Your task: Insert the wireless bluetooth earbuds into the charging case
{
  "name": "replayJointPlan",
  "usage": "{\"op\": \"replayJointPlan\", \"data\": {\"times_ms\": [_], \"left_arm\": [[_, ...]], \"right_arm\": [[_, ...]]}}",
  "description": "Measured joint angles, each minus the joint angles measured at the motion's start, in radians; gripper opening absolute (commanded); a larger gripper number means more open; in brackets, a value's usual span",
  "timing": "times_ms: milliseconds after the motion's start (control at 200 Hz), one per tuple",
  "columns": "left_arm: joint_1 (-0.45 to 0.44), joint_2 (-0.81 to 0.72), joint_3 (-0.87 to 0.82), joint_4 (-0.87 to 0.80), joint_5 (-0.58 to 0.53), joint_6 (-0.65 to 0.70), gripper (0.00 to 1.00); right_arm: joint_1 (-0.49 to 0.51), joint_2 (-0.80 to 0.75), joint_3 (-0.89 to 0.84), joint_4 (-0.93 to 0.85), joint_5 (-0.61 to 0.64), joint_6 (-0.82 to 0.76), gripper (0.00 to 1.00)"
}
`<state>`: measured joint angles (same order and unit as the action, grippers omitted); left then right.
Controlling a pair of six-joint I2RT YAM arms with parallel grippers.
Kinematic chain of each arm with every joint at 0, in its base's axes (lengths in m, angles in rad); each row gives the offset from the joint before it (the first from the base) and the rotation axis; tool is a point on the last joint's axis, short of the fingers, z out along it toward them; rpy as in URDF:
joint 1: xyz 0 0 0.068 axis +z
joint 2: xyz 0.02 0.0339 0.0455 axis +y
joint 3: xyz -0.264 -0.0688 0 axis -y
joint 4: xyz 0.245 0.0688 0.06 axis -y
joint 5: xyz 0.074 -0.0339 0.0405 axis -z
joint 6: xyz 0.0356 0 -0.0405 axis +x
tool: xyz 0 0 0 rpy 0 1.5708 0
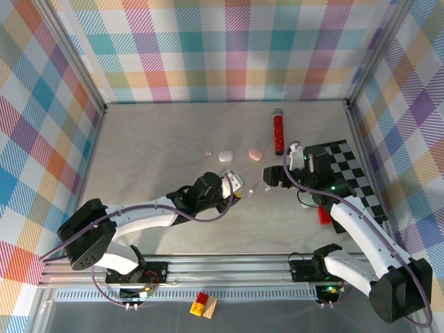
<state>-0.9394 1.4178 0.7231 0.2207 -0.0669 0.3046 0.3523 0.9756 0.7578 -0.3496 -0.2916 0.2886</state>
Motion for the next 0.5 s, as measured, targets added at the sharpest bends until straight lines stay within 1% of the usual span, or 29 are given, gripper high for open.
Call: {"op": "replayJointPlan", "data": {"times_ms": [130,230,400,500], "left_arm": [[-0.001,-0.021,-0.021,0.045,0.042,0.05,0.37],[-0.002,-0.03,-0.029,0.067,0.068,0.081,0.37],[-0.002,-0.035,-0.029,0.072,0.101,0.109,0.37],[-0.002,-0.039,-0.029,0.072,0.113,0.118,0.37]], "right_arm": [[0.002,0.005,-0.006,-0.016,-0.14,-0.013,0.71],[0.014,0.034,-0.006,-0.015,-0.216,-0.013,0.7],[0.048,0.108,-0.002,0.005,-0.277,-0.005,0.68],[0.076,0.161,0.014,0.017,-0.29,0.007,0.65]]}}
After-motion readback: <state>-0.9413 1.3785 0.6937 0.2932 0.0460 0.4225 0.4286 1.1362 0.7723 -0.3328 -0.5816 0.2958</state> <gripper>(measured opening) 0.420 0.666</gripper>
